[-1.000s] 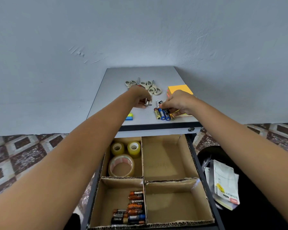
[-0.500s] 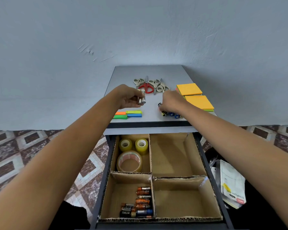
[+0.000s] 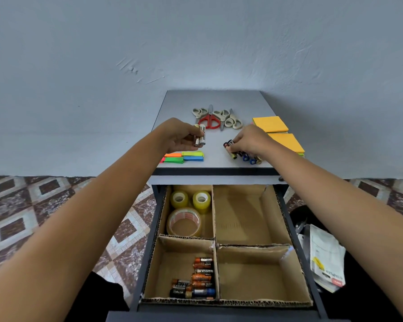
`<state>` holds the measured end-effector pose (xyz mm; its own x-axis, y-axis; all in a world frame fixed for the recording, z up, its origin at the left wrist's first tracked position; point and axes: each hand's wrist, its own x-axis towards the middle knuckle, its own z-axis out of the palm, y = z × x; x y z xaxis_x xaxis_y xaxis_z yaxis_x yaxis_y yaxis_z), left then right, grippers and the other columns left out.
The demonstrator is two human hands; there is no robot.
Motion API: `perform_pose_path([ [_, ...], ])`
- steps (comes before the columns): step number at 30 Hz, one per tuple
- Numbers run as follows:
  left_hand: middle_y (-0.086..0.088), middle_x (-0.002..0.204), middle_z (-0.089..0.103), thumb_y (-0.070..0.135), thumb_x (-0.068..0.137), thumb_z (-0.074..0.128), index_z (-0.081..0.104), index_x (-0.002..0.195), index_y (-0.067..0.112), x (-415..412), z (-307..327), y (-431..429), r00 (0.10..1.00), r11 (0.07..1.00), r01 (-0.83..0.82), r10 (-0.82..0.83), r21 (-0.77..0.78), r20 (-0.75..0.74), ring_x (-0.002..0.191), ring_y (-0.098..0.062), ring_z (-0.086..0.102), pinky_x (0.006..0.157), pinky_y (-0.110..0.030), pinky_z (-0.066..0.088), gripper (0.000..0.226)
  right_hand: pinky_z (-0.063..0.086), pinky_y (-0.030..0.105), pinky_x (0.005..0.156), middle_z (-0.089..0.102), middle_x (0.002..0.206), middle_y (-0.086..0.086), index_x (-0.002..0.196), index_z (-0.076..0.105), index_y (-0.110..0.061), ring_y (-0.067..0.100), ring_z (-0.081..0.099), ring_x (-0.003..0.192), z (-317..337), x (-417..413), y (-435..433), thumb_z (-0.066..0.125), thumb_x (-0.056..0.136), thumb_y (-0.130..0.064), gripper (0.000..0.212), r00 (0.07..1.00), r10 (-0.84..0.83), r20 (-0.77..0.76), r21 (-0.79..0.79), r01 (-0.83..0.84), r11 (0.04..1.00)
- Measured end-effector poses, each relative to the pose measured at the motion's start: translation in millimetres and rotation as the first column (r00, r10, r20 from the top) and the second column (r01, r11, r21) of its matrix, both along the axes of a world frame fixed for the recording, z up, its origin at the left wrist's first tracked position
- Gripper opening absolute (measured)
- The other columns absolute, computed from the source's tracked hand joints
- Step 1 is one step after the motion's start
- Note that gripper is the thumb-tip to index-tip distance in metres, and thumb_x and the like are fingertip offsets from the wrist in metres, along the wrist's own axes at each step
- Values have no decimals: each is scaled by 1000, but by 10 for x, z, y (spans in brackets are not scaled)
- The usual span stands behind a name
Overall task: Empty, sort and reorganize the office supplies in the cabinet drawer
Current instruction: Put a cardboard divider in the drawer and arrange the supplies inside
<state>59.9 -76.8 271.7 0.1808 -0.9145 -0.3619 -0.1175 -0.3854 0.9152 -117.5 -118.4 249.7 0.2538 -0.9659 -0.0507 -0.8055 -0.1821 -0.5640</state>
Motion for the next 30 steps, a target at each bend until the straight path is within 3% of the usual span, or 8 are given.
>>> perform_pose_path([
  [4, -12, 84, 66, 3, 86, 63, 60, 89, 3, 1, 32, 157, 999, 998, 25, -28, -62, -46, 73, -19, 66, 66, -27, 58, 4, 38, 26, 52, 57, 123, 15, 108, 68, 0, 26, 60, 95, 80, -122, 124, 74, 80, -18, 34, 951, -55, 303, 82, 32, 996],
  [8, -11, 82, 67, 0, 85, 62, 62, 88, 3, -8, -1, 467, 985, 983, 142, -153, -117, -82, 70, -16, 66, 61, -24, 59, 5, 40, 22, 50, 59, 77, -1, 108, 66, -4, 9, 52, 66, 70, -196, 354, 75, 78, -17, 34, 858, -122, 500, 224, 8, 975],
  [12, -12, 87, 70, 3, 83, 64, 66, 95, 0, 45, -205, 777, 924, 924, 381, -378, -43, 64, 75, -14, 68, 63, -20, 57, 12, 39, 20, 49, 62, 79, -4, 96, 66, -13, 6, 55, 69, -70, -236, 668, 72, 80, -15, 17, 795, -111, 596, 287, -82, 954],
  [16, -10, 93, 70, 12, 85, 65, 68, 100, 2, 81, -531, 977, 756, 802, 587, -592, 113, 279, 80, -14, 66, 76, -24, 55, 18, 48, 19, 50, 67, 76, -2, 90, 66, -12, 7, 60, 67, -339, -243, 997, 68, 80, -6, 12, 694, -163, 701, 374, -163, 913],
  [20, 5, 68, 62, 15, 85, 66, 68, 89, 3, 40, -852, 1153, 624, 729, 637, -679, 252, 386, 59, 3, 55, 60, -8, 43, 13, 55, 21, 60, 69, 81, 3, 88, 67, -14, 11, 64, 73, -708, -283, 1283, 64, 84, -3, 12, 663, -209, 719, 460, -228, 858],
  [22, 8, 57, 51, 16, 85, 65, 63, 80, 3, 13, -1036, 1213, 520, 697, 637, -704, 330, 484, 51, 0, 47, 53, -12, 36, 14, 57, 23, 65, 70, 85, 4, 89, 68, -15, 13, 65, 78, -906, -313, 1391, 64, 85, -4, 12, 665, -242, 707, 493, -218, 842],
  [27, 0, 95, 65, 20, 83, 64, 66, 106, 10, -56, -1442, 1340, 302, 661, 593, -712, 461, 634, 90, -18, 58, 72, -23, 41, 25, 56, 23, 71, 70, 84, -2, 96, 69, -17, 9, 64, 80, -1309, -375, 1619, 63, 86, -8, 15, 683, -261, 682, 488, -159, 858],
  [30, -6, 103, 68, 17, 83, 62, 66, 104, 6, -71, -1635, 1402, 228, 628, 576, -738, 524, 635, 98, -23, 60, 82, -28, 46, 24, 55, 22, 69, 67, 84, -1, 94, 68, -18, 9, 62, 80, -1433, -392, 1699, 63, 86, -6, 16, 622, -316, 717, 481, -112, 870],
])
